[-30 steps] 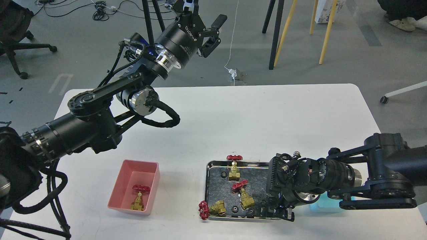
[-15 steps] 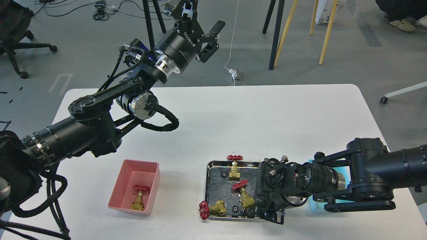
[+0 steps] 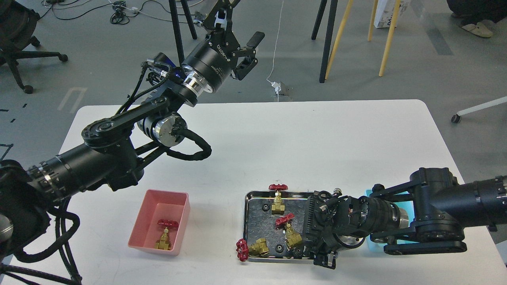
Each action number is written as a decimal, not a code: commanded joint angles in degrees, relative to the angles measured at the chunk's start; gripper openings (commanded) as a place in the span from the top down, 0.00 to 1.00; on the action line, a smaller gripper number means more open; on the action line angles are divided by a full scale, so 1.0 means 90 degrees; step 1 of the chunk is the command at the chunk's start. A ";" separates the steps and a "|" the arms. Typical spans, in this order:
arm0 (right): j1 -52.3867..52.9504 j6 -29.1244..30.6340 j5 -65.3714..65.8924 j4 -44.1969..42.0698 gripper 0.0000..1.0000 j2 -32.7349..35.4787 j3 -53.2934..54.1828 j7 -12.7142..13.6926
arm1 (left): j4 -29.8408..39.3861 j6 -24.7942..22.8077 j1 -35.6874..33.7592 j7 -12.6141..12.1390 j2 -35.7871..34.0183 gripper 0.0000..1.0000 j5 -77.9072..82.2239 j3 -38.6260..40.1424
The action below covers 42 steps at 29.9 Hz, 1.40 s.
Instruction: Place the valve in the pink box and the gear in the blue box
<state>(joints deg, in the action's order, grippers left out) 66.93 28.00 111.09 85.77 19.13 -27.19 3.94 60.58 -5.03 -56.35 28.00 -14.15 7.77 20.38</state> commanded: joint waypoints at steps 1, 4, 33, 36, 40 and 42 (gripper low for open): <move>0.0005 0.0000 0.0010 0.0011 0.82 0.0003 0.0004 -0.0008 | -0.0002 0.0002 0.0001 0.0000 0.0010 0.01 0.0006 0.0002; 0.0005 0.0000 0.0030 0.0011 0.83 0.0013 0.0033 -0.0008 | -0.0002 0.0002 0.0001 0.0000 0.0010 0.01 -0.0004 0.0002; 0.0328 0.0000 -0.0019 0.1505 0.89 0.4543 0.0804 -0.0008 | -0.0002 0.0002 0.0001 0.0000 0.0215 0.01 0.0044 -0.0076; 0.0035 0.0000 -0.0058 0.1496 0.77 0.4593 0.0912 -0.0008 | -0.0002 0.0002 0.0020 0.0000 0.0293 0.01 0.0201 -0.0067; -0.0327 0.0000 -0.0087 0.1496 0.61 0.4564 0.1204 -0.0018 | 0.0008 0.0002 0.0059 0.0000 0.0342 0.01 0.0260 -0.0037; -0.0415 0.0000 -0.0088 0.1496 0.46 0.4563 0.1312 -0.0027 | 0.0008 0.0002 0.0059 0.0000 0.0342 0.01 0.0260 -0.0037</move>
<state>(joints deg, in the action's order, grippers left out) 64.63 28.00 110.37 99.25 60.25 -16.84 3.81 60.56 -5.01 -55.89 28.00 -11.16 10.01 19.94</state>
